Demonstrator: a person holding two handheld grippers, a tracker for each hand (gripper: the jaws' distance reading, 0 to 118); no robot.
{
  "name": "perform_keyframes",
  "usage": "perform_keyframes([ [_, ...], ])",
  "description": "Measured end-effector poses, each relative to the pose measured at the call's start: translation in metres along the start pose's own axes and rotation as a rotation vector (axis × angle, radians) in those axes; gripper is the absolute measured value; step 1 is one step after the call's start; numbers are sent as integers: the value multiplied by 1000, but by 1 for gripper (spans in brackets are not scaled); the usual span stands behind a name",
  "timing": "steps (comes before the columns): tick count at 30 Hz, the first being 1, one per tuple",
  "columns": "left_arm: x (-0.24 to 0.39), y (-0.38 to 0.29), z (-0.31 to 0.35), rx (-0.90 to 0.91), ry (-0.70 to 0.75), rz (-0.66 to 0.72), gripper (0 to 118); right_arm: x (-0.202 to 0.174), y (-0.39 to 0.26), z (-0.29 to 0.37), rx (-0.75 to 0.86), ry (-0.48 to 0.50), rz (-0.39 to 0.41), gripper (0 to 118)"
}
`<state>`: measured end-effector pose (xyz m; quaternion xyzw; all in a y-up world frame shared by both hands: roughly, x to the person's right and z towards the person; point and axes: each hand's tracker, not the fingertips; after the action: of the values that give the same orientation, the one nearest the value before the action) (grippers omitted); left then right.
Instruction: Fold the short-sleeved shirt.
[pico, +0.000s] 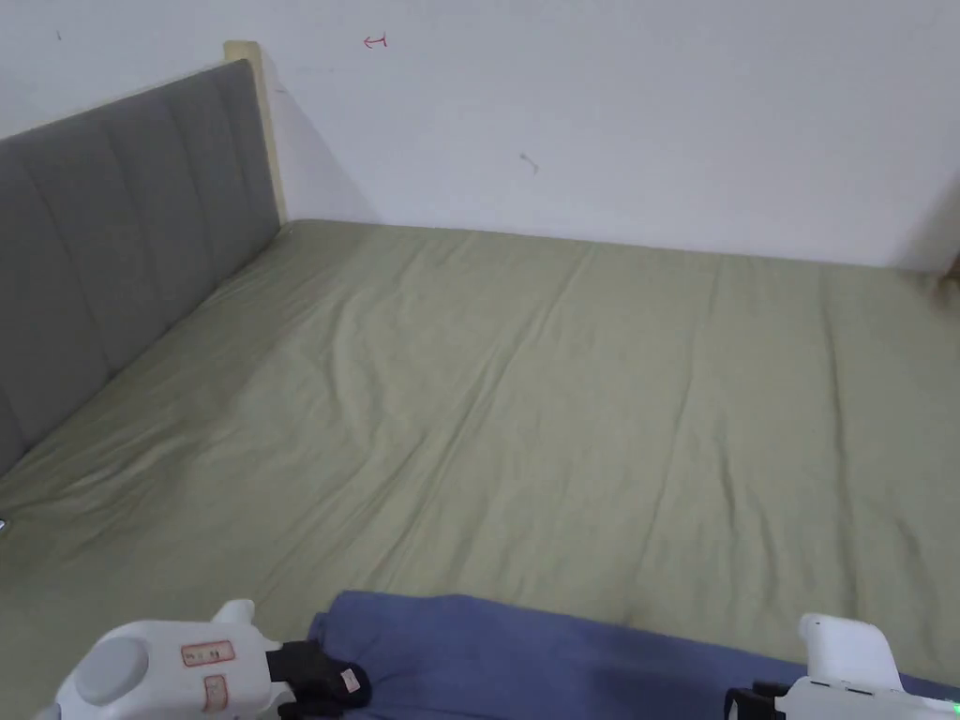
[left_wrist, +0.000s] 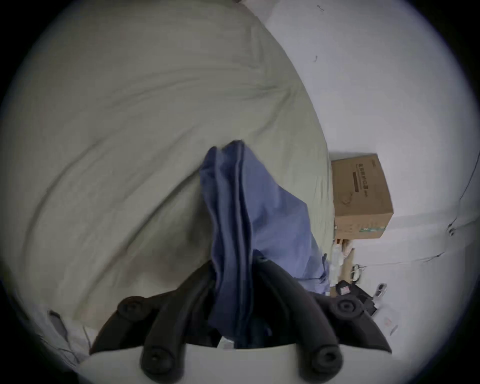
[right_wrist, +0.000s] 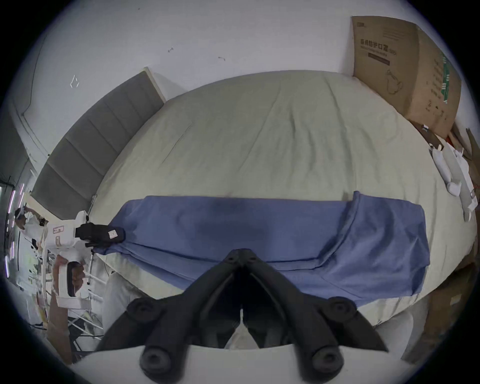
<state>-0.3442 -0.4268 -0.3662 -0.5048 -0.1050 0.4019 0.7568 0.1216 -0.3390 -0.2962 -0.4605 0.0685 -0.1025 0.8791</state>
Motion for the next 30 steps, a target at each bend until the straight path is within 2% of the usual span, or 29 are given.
perform_keyframes([
  [3,55,-19,19,50,53,-143,11,6,0,3,30,9,-37,0],
  [6,123,-32,30,100,127,-377,11,33,0,34,59,29,-83,0],
  [10,225,-84,30,128,126,-631,11,56,-7,52,89,26,-160,0],
  [12,267,-119,17,124,119,-766,11,75,-14,60,112,14,-192,0],
  [15,297,-148,-29,17,106,-986,12,98,-23,75,163,-26,-256,0],
  [18,308,-184,-88,-85,85,-1042,25,125,-34,84,185,-21,-326,0],
  [19,308,-197,-105,-107,55,-1066,36,133,-38,87,184,-22,-339,0],
  [21,302,-219,-142,-174,13,-1130,91,145,-45,88,177,-44,-365,0],
  [22,297,-227,-160,-235,80,-1098,116,155,-51,90,168,-70,-395,0],
  [23,292,-232,-170,-289,119,-1071,118,162,-56,93,157,-87,-415,0],
  [24,287,-235,-175,-326,123,-1050,113,166,-59,95,156,-95,-422,0],
  [25,283,-233,-175,-371,128,-1003,103,169,-63,101,162,-106,-424,0],
  [29,274,-219,-147,-300,98,-974,98,170,-62,121,197,-169,-366,0],
  [30,272,-212,-139,-272,91,-931,87,171,-61,123,202,-167,-367,0],
])
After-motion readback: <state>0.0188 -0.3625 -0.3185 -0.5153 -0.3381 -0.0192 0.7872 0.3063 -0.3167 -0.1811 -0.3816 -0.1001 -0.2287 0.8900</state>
